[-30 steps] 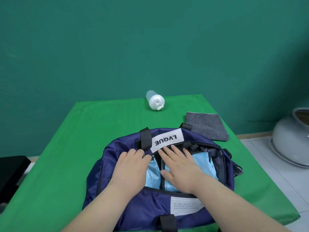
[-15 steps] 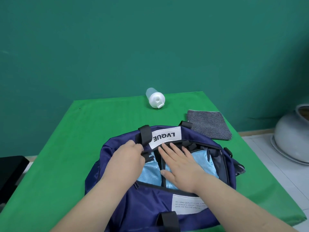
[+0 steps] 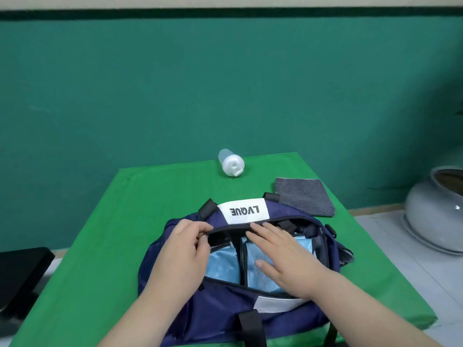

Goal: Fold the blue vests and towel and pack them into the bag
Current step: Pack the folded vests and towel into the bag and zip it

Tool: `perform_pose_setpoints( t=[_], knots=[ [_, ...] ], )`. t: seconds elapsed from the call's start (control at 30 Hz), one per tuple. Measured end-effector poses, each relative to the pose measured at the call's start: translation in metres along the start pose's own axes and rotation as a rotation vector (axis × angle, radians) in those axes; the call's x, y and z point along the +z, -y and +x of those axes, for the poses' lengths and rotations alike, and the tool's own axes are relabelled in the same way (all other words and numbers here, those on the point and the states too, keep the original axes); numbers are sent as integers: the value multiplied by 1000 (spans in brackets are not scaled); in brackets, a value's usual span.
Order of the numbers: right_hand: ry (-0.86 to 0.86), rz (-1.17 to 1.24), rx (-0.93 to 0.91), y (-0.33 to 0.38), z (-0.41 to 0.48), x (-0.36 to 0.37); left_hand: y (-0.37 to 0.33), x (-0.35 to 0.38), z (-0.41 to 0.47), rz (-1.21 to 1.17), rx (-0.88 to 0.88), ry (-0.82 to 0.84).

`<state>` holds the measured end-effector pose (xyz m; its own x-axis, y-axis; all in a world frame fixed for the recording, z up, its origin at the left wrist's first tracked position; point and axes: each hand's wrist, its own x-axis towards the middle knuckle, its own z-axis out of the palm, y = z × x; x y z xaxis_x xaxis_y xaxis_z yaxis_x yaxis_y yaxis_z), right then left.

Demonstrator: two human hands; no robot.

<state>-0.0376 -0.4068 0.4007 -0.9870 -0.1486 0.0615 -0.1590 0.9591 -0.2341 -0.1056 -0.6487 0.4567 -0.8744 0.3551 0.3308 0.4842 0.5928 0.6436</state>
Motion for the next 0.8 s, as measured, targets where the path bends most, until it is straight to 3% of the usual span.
perform_pose_setpoints(
  t=[0.2, 0.47, 0.57, 0.8],
  knots=[
    [-270, 52, 9, -3, -35, -19, -3, -1, -20, 64, 35, 44],
    [-315, 81, 87, -19, -60, -28, 1, 13, -28, 332, 140, 78],
    [-322, 78, 100, -32, -60, -33, -9, 18, -19, 326, 186, 58],
    [-335, 159, 215, -81, -39, -52, -57, 52, 33, 178, 269, 194]
  ],
)
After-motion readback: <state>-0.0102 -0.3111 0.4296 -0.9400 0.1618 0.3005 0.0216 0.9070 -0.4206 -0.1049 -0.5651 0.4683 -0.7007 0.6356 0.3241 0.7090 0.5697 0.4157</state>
